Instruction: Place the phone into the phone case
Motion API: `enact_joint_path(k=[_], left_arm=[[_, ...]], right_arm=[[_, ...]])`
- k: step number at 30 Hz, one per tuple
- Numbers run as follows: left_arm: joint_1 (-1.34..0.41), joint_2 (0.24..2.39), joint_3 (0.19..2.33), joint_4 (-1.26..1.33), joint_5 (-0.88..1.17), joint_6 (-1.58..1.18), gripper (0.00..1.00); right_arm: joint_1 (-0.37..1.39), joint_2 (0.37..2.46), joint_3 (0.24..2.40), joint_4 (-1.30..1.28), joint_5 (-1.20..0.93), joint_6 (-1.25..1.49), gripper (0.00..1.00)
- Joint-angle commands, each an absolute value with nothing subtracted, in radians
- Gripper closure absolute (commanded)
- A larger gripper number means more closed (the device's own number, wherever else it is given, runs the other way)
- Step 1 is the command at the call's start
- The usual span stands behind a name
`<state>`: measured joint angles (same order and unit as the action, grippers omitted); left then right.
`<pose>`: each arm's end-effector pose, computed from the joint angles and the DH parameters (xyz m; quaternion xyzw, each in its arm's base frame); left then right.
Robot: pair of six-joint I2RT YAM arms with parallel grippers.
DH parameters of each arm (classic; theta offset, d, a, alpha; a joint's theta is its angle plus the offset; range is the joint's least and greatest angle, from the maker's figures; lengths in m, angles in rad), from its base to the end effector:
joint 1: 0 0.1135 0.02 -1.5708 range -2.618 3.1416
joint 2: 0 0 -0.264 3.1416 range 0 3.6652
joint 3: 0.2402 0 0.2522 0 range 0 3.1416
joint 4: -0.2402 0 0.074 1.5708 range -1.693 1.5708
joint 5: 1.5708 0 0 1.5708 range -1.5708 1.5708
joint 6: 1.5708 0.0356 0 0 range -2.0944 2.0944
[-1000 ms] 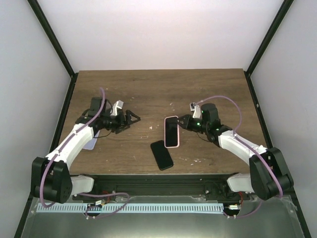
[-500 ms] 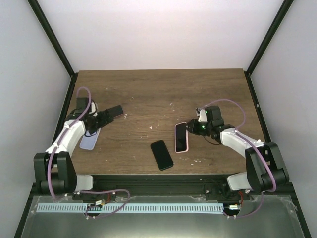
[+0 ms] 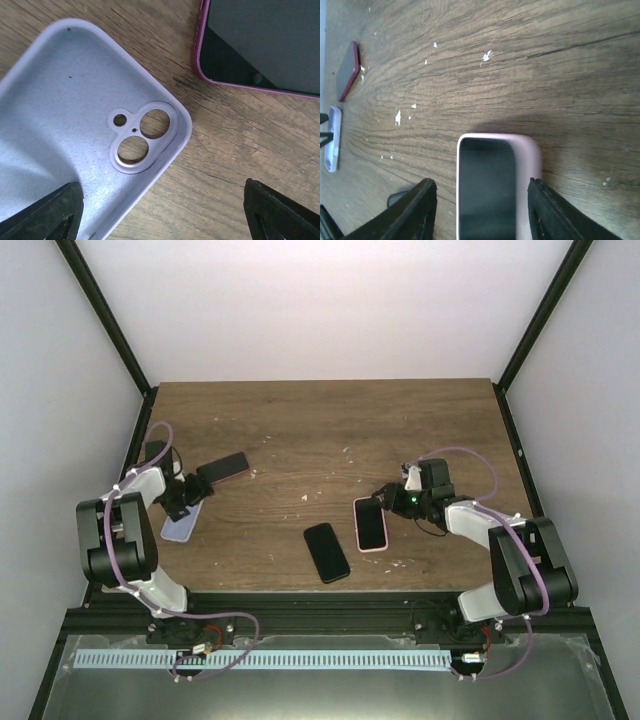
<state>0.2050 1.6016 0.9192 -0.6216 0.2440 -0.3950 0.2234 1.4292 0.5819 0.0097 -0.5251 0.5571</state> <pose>0.2805 0.0495 0.1647 -0.2752 0.9446 -0.1326 0.1200 0.2496 0.0750 0.1531 0.0580 0.9045 0.3558 0.2280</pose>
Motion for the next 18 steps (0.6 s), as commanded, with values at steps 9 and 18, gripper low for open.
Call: enact_joint_path(k=[9, 18], left_arm=[[0.179, 1.679, 0.975, -0.654, 0.293, -0.36, 0.49], [0.093, 1.696, 0.967, -0.671, 0.197, -0.373, 0.67]], right_arm=[[0.215, 1.298, 0.617, -0.008, -0.498, 0.545, 0.05], [0.216, 1.168, 0.621, -0.025, -0.566, 0.58, 0.0]])
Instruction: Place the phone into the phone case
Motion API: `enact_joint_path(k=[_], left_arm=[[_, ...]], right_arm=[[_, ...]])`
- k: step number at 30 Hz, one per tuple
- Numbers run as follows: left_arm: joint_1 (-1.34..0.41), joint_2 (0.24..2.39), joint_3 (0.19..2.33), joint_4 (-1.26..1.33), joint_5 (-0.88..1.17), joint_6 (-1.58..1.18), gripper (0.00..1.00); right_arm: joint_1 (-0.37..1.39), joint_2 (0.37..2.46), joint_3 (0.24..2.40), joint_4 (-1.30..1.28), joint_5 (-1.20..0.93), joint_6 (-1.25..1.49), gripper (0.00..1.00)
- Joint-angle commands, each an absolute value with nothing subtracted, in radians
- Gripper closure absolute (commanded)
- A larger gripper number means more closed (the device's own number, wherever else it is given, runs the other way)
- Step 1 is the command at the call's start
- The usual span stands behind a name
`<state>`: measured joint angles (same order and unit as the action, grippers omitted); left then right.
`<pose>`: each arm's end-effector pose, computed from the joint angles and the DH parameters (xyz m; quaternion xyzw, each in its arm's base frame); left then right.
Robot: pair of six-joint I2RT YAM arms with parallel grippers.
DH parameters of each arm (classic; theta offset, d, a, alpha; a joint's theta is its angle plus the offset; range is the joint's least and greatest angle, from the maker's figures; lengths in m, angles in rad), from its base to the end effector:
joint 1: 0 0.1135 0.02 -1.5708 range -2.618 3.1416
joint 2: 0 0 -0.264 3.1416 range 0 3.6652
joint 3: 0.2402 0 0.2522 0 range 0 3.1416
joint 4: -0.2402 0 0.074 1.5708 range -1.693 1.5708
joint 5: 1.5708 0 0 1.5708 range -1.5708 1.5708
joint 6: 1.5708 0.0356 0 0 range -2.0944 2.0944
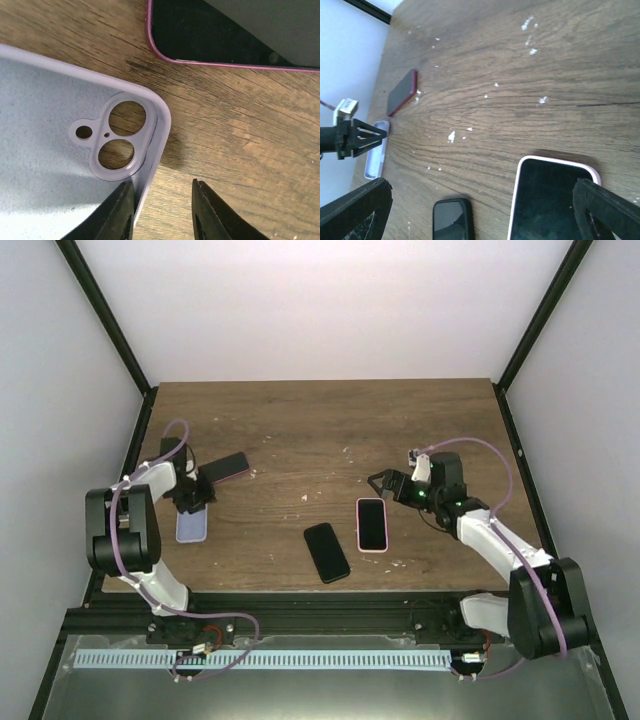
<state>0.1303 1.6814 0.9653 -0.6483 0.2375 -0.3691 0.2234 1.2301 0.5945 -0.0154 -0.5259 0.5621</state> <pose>0.2942 0.0301 0.1540 -0.2322 0.9601 -0.1292 0.0875 0.2378 0.0723 0.2017 0.0321 0.8724 0.3792 0.3068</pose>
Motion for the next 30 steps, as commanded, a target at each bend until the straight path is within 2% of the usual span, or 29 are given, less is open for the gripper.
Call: enact_joint_path(k=[1, 8, 13, 19, 25, 30], left_arm=[[0.084, 1.697, 0.969, -0.673, 0.181, -0.372, 0.7], [0.053, 1.711, 0.954, -0.658, 0.185, -0.374, 0.89], [0.02, 1.673, 0.943, -0.642, 0.278, -0.392, 1.0], [-0.089, 1.61, 0.956, -0.629, 0.317, -0.472, 1.0], [-0.262, 1.626, 1.003, -0.612, 0.311, -0.535, 1.0], [-0.326, 1.651, 1.027, -0.593, 0.309, -0.573, 1.0]], right_arm=[[0.215, 1.149, 0.614, -0.025, -0.571, 0.583, 0.0], [0.216, 1.039, 0.581, -0.062, -0.576, 0.592, 0.0], [0.215, 0.988, 0.571, -0.064, -0.593, 0.611, 0.0], [0.216, 0.957, 0.533, -0.025, -0.634, 0.689, 0.0], [0.217, 0.957, 0.53, -0.013, -0.624, 0.704, 0.0], [0.217, 0.956, 0.515, 0.007, -0.637, 0.707, 0.0]])
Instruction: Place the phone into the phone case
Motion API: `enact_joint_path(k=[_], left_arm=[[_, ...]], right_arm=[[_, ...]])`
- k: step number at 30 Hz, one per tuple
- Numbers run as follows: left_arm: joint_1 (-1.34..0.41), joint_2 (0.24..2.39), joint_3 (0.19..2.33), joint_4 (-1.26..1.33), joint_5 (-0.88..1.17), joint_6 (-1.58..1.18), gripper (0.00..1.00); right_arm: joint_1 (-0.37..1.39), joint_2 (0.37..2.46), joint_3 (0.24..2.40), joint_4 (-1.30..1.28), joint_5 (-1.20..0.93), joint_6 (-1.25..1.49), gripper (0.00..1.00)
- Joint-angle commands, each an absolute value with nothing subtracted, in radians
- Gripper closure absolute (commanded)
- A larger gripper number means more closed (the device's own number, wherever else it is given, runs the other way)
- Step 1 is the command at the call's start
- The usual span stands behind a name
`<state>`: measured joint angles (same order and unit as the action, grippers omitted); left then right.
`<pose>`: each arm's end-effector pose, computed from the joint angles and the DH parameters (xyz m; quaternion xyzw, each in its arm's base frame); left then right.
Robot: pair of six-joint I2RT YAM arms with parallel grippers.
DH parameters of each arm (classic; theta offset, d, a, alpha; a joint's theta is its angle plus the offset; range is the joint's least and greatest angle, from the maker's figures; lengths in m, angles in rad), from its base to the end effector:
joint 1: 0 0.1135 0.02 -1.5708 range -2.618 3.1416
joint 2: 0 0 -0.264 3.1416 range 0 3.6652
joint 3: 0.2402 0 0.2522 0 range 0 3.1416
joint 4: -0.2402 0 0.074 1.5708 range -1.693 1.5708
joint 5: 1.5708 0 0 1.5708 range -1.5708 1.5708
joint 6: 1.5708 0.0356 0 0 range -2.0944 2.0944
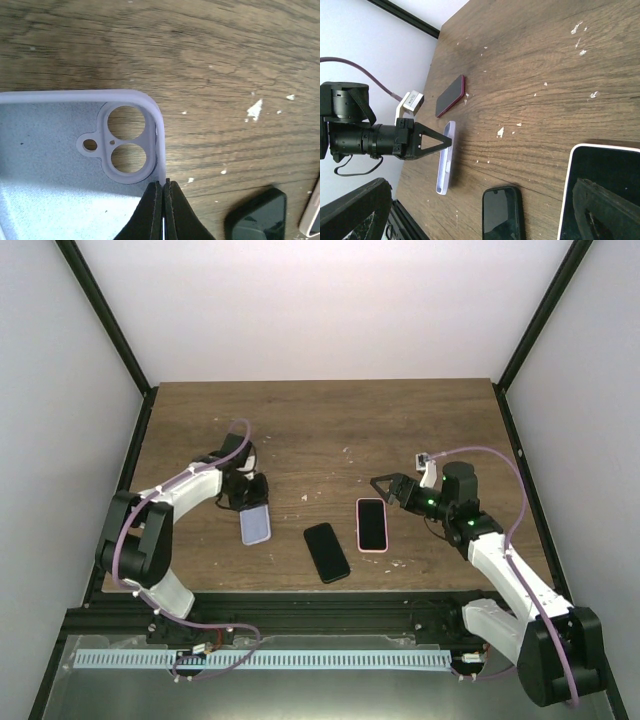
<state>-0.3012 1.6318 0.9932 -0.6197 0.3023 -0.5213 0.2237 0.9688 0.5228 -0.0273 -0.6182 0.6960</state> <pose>0.2850 -0.0996 0.1764 -0.0840 0.9732 -0.1978 0.0816 0.1993 0.0665 0.2326 0.0359 0.8273 0.4531 0.3301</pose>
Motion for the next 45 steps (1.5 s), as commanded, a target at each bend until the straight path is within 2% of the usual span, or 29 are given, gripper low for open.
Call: enact_joint_path(k=[1, 4, 11, 16, 23, 34, 45], left_arm=[[-0.33, 1.654, 1.027, -0.588, 0.309, -0.58, 0.98], [-0.333, 1.649, 1.02, -0.569, 0.316, -0.587, 0.89], [-0.312, 1.569, 1.058, -0.595, 0.274, -0.519, 0.45], [-0.192, 1.546, 1.075, -0.593, 0.333, -0.456, 0.31], [-0.04, 1.595, 1.142, -0.572, 0.334, -0.381, 0.01], [0.093, 1.843, 1.343, -0.584, 0.295, -0.301, 0.0], [0.152, 2.028, 1.548, -0.655, 0.292, -0.257, 0.0]], right_arm=[[0.216, 0.959, 0.514, 0.009, -0.639, 0.707, 0.0], [0.217, 0.97, 0.513, -0.004, -0.628, 0.708, 0.0], [0.216, 0.978, 0.479, 0.015, -0.617, 0.715, 0.0], [0.217, 0.961, 0.48, 0.012, -0.624, 0.707, 0.0], [0.218, 0.887, 0.501, -0.014, -0.617, 0.72, 0.0], [0.221, 0.822, 0.51, -0.042, -0.609, 0.703, 0.0], [0.219, 0.866, 0.61, -0.106, -0.591, 0.606, 0.0]])
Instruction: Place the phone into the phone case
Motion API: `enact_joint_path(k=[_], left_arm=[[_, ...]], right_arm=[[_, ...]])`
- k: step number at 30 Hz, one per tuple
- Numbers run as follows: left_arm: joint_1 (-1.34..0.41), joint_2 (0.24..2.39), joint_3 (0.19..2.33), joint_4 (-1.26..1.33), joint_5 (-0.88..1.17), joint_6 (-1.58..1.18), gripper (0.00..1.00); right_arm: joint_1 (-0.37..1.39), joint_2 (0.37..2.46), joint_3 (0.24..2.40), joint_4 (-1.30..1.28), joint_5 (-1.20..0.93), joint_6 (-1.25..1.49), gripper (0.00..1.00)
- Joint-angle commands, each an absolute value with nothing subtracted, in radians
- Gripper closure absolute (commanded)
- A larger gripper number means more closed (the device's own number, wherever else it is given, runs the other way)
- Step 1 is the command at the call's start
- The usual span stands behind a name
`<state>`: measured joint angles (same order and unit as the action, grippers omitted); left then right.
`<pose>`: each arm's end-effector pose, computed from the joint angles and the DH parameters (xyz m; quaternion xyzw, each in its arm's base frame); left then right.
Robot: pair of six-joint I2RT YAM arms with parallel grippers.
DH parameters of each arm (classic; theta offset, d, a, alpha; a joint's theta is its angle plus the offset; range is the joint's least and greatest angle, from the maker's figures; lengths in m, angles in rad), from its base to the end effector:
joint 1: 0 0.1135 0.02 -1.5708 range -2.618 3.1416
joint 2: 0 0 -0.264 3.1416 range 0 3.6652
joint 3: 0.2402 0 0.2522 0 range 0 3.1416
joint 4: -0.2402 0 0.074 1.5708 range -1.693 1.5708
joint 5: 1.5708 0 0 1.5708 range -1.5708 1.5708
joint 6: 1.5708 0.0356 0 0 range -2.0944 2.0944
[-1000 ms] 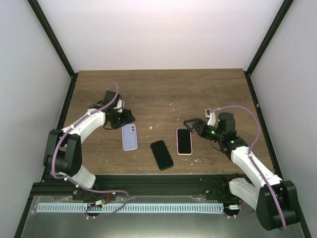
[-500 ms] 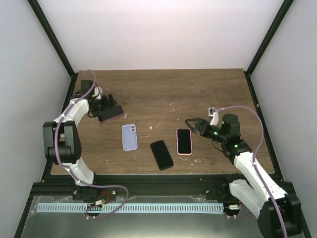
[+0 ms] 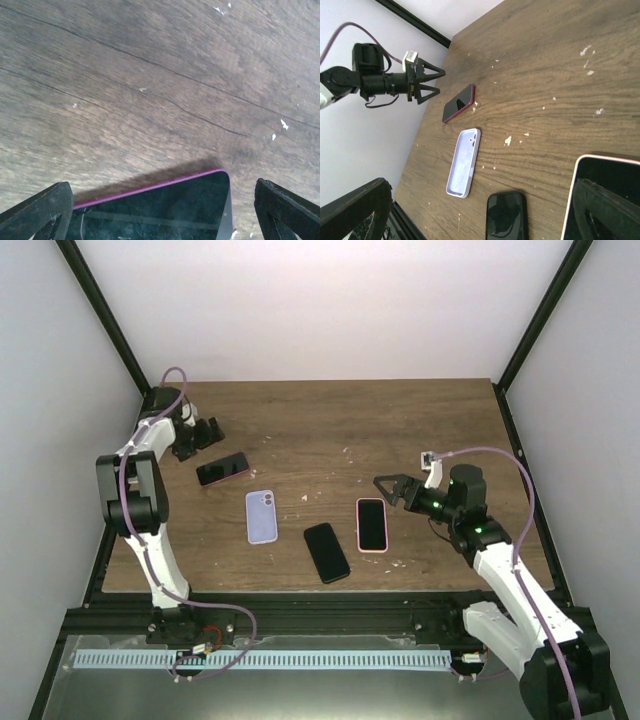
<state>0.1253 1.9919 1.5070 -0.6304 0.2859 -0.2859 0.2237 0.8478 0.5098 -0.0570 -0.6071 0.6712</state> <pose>0.4181 0.0425 0.1962 -0.1654 0.9505 -0.1563 0.2116 0.1823 0.0623 0.2471 0.0146 0.8111 0.4532 0.3695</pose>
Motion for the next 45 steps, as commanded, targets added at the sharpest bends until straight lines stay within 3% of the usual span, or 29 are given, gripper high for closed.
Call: enact_joint_path(k=[1, 18, 36, 45], left_arm=[[0.155, 2.037, 1.55, -0.649, 0.31, -0.261, 0.0], [0.153, 2.168, 1.598, -0.701, 0.31, -0.291, 0.01], [0.043, 1.928, 1.223, -0.666, 0.291, -0.335, 0.07], [-0.065, 1.883, 1.19, -0.691, 0.198, -0.311, 0.12]], right_arm=[[0.219, 0.87, 0.624, -0.112, -0.591, 0.6, 0.0], [0.219, 0.879, 0.665, -0.126, -0.576, 0.574, 0.0], [0.218, 0.858, 0.649, -0.165, -0.56, 0.557, 0.0], [0.218, 0.847, 0.66, -0.188, -0.55, 0.545, 0.0]])
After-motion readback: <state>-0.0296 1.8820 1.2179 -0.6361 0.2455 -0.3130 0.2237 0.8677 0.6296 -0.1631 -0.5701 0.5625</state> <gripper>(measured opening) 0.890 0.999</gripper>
